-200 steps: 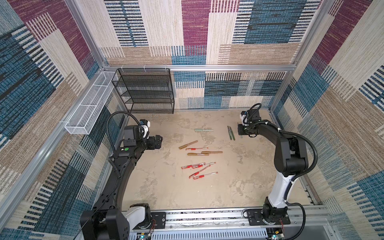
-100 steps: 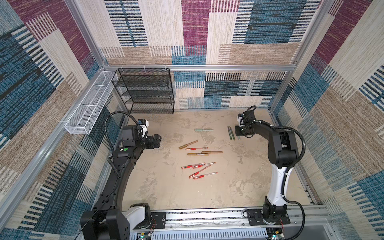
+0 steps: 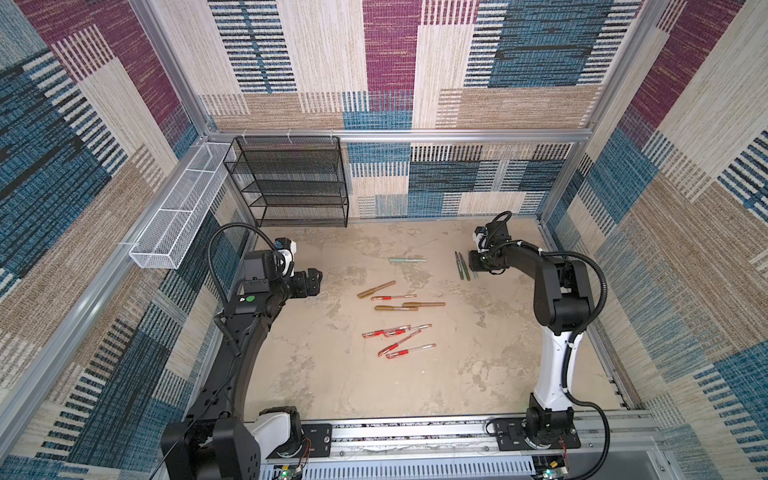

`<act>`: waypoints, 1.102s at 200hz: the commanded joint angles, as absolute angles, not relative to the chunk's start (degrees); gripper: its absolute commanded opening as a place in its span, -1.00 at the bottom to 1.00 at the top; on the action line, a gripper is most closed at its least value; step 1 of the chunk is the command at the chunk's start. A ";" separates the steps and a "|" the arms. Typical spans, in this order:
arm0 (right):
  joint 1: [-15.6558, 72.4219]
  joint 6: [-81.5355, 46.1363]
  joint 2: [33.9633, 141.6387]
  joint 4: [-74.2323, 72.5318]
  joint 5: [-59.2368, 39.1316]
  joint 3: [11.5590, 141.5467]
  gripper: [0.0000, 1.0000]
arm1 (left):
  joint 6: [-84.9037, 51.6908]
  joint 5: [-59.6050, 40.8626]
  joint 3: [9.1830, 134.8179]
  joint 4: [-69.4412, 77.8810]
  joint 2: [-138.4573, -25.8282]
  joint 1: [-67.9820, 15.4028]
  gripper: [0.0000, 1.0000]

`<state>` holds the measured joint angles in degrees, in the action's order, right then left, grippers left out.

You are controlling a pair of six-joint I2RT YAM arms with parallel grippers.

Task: Open the pen caps
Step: 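Lower the uncapped pen beside the other uncapped pens with the right gripper and release, then reach the right gripper to another mint-green pen and grasp its barrel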

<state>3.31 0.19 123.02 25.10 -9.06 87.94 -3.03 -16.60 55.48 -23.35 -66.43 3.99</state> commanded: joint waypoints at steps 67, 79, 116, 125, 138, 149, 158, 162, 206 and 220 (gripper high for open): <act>3.42 -2.10 116.56 25.68 -12.68 88.07 -0.43 | -4.01 -17.05 55.47 -22.28 -66.38 4.13 0.89; 3.58 -2.98 115.41 25.41 -14.49 87.98 -0.41 | -4.04 -17.04 55.55 -22.39 -66.36 4.13 0.90; 5.67 -5.24 115.59 24.76 -21.50 90.24 -0.25 | -4.04 -17.04 55.64 -22.32 -66.27 4.31 0.91; 6.66 -5.53 116.27 24.60 -22.09 91.20 -0.16 | -4.09 -17.05 55.63 -22.32 -66.25 4.39 0.91; 8.08 -5.78 117.74 24.69 -23.35 93.16 -0.01 | -4.13 -17.05 55.71 -22.33 -66.32 4.39 0.92; 9.23 -6.05 119.44 24.62 -24.60 94.68 0.07 | -4.22 -17.13 55.80 -22.41 -66.27 4.40 0.92; 10.09 -6.45 120.81 24.53 -25.41 96.03 0.13 | -4.22 -17.14 55.81 -22.50 -66.14 4.40 0.92; 10.61 -6.54 121.47 24.51 -25.63 96.75 0.16 | -4.22 -17.13 55.88 -22.51 -66.10 4.45 0.92; 14.07 -7.37 131.37 26.81 -27.89 108.27 0.27 | -4.13 -17.12 55.72 -22.57 -65.83 4.48 0.92; 14.82 -7.18 135.44 29.49 -28.30 114.01 0.26 | -4.16 -17.14 55.80 -22.59 -65.91 4.48 0.93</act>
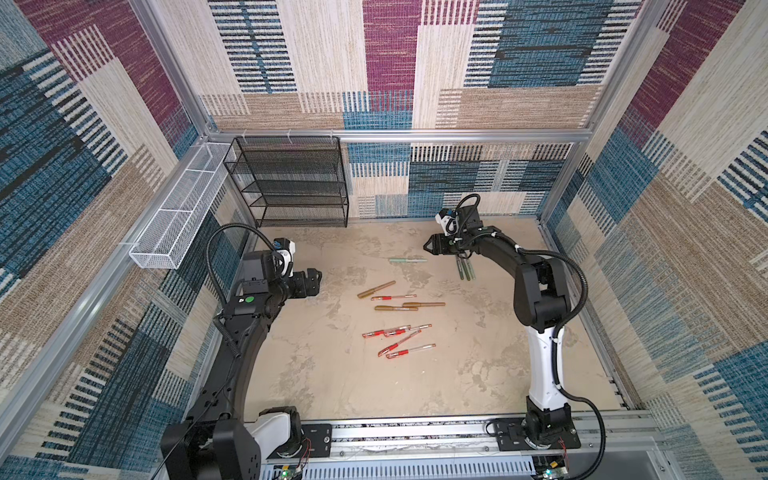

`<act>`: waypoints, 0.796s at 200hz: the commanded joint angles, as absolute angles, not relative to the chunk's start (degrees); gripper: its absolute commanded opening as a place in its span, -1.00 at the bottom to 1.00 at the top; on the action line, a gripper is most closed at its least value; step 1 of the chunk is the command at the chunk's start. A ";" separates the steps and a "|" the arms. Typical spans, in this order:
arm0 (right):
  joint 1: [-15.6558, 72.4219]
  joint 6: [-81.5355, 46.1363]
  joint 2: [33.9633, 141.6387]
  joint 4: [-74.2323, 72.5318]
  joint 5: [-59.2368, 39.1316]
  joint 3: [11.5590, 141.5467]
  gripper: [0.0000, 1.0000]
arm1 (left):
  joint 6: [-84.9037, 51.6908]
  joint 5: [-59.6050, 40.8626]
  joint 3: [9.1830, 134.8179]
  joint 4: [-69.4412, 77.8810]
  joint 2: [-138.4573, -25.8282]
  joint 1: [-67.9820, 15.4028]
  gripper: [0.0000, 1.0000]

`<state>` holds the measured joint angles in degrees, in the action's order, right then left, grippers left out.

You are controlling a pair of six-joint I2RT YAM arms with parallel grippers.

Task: Open the pen caps
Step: 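Reach the right gripper to another mint-green pen and grasp its barrel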

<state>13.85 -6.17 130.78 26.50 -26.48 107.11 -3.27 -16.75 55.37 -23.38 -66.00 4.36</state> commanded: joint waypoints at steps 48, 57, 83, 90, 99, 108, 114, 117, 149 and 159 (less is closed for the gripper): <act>16.38 -7.78 146.01 35.31 -29.77 128.41 0.21 | -3.87 -16.88 55.63 -22.52 -65.92 4.48 0.93; 16.51 -8.06 146.95 35.72 -30.08 129.54 0.19 | -3.87 -16.88 55.54 -22.38 -66.02 4.48 0.93; 17.10 -8.03 147.37 35.80 -30.76 128.39 0.12 | -3.87 -16.88 55.55 -22.41 -66.07 4.47 0.93; 17.32 -7.68 147.00 35.56 -30.91 127.07 0.10 | -3.87 -16.95 55.49 -22.37 -66.18 4.47 0.93; 17.56 -7.23 146.35 35.03 -31.01 124.89 0.08 | -3.87 -16.96 55.48 -22.33 -66.16 4.44 0.93; 17.71 -6.96 145.38 34.40 -31.00 122.79 0.06 | -3.82 -16.96 55.37 -22.28 -66.26 4.48 0.93; 17.73 -6.66 144.79 34.05 -30.98 121.34 0.05 | -3.78 -16.89 55.37 -22.09 -66.30 4.47 0.93; 17.80 -6.56 144.50 33.90 -30.95 120.58 0.04 | -3.80 -16.88 55.37 -22.17 -66.35 4.48 0.93; 18.49 -4.86 140.81 33.27 -29.80 114.35 0.01 | -4.12 -17.05 55.65 -22.24 -66.45 4.46 0.93; 18.93 -4.15 139.80 33.29 -29.20 112.63 0.00 | -4.22 -17.14 55.64 -22.27 -66.49 4.48 0.93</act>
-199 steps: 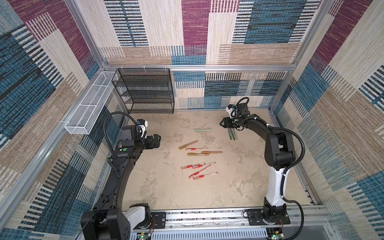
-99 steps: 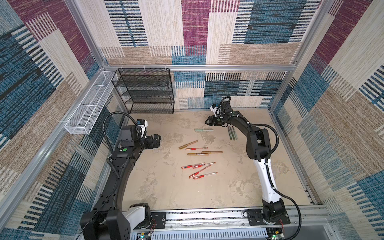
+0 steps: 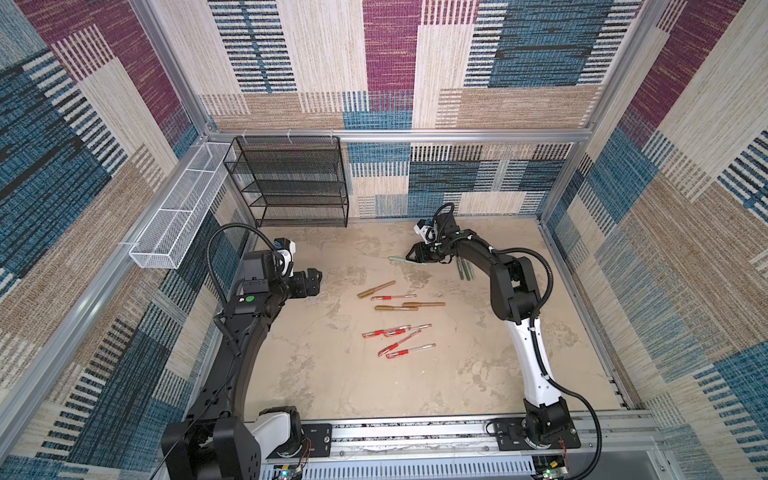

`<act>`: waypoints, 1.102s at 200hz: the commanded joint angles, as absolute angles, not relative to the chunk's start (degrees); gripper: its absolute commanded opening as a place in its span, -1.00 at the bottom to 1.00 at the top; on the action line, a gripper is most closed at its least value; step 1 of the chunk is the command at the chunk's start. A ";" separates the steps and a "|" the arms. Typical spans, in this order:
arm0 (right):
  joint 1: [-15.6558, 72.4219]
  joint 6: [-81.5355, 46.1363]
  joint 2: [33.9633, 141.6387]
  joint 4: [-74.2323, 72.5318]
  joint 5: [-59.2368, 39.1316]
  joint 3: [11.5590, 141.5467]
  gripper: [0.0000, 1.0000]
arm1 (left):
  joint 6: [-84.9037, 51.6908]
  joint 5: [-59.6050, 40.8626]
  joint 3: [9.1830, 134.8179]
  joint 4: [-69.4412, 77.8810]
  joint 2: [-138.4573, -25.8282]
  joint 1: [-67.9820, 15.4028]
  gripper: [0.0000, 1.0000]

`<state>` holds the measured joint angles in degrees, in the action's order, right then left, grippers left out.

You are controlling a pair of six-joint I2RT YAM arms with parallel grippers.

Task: Open the pen caps
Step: 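Reach the right gripper to another mint-green pen and grasp its barrel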

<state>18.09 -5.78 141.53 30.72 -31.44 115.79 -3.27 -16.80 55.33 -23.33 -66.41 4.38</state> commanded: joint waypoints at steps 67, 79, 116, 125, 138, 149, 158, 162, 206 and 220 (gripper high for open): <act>21.86 -1.30 140.25 38.32 -19.11 113.12 -0.22 | -5.01 -17.58 55.87 -22.32 -66.38 4.57 0.94; 22.31 -1.35 140.76 39.27 -16.58 114.05 -0.23 | -4.93 -17.53 55.81 -22.34 -66.20 4.57 0.93; 24.12 -0.69 142.26 42.47 -8.99 117.20 -0.33 | -4.97 -17.49 55.81 -22.42 -65.94 4.57 0.93; 24.46 -0.35 142.62 43.22 -7.48 117.79 -0.35 | -5.01 -17.53 55.81 -22.41 -65.92 4.56 0.93; 24.94 0.14 143.00 44.09 -5.26 118.28 -0.37 | -5.01 -17.58 55.72 -22.34 -65.88 4.52 0.93; 25.28 0.38 143.07 44.42 -3.57 118.31 -0.40 | -5.01 -17.58 55.65 -22.34 -65.83 4.57 0.93; 25.48 0.53 143.09 44.78 -2.45 118.30 -0.43 | -4.94 -17.58 55.64 -22.33 -65.75 4.57 0.93; 25.55 0.61 143.09 44.95 -1.99 118.34 -0.45 | -4.92 -17.58 55.64 -22.32 -65.74 4.57 0.94; 26.19 0.87 142.23 46.12 0.96 117.96 -0.58 | -4.83 -17.40 55.72 -22.42 -65.74 4.62 0.94; 26.25 0.88 141.35 45.85 0.63 117.04 -0.65 | -4.83 -17.40 55.72 -22.42 -65.80 4.61 0.93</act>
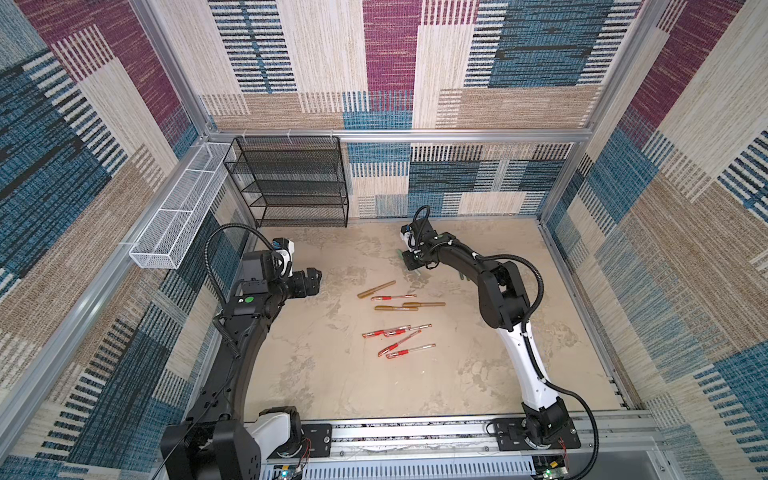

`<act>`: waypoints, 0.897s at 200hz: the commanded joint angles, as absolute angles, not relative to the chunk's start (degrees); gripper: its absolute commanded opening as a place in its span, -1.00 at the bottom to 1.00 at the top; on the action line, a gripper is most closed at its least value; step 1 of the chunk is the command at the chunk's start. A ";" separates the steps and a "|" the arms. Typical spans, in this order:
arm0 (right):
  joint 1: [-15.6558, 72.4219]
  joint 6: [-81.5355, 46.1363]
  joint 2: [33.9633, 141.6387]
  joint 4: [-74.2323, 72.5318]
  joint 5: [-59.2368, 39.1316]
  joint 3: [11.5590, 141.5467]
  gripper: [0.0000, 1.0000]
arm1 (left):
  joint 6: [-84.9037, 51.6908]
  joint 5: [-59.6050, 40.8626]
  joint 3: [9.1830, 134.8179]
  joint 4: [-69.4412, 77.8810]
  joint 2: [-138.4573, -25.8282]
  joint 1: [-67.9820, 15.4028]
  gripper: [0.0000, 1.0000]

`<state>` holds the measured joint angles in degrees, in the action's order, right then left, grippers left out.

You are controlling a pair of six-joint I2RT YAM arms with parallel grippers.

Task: Open the pen caps
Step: 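Reach the right gripper to another mint-green pen and grasp its barrel, then lift the mint-green pen upright toward the left gripper while the left gripper approaches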

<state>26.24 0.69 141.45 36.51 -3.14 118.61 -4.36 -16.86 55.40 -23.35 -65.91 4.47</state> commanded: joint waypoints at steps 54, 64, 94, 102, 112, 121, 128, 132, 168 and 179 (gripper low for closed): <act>26.36 -0.75 135.90 43.16 -3.18 114.43 -0.74 | -4.75 -17.64 56.17 -22.69 -66.00 4.66 0.93; 26.34 -1.40 134.32 42.21 -4.21 113.73 -0.75 | -4.91 -18.01 56.33 -22.82 -66.10 4.66 0.93; 26.48 -3.76 128.25 37.17 -9.79 109.22 -0.77 | -5.90 -20.77 57.18 -23.12 -66.22 4.66 0.92; 26.66 -4.40 126.26 35.07 -11.44 107.16 -0.78 | -6.51 -22.08 57.46 -23.10 -66.36 4.66 0.92; 27.17 -5.32 123.79 32.38 -13.25 104.53 -0.79 | -7.55 -23.81 57.76 -22.94 -66.60 4.61 0.92; 27.70 -6.23 121.63 29.88 -14.40 102.01 -0.79 | -8.87 -25.49 58.17 -22.79 -66.92 4.57 0.91; 28.22 -6.87 120.03 28.11 -15.30 100.22 -0.79 | -10.06 -26.48 58.48 -22.60 -67.21 4.42 0.90; 28.56 -7.41 119.14 27.11 -15.56 99.27 -0.79 | -10.81 -27.08 58.69 -22.38 -67.44 4.25 0.90; 32.49 -12.32 112.46 18.93 -16.40 92.32 -0.82 | -13.94 -31.72 61.90 -22.34 -71.18 -0.11 0.87; 33.94 -14.01 110.85 16.79 -16.05 90.13 -0.82 | -14.30 -32.25 63.84 -23.23 -72.82 -1.98 0.86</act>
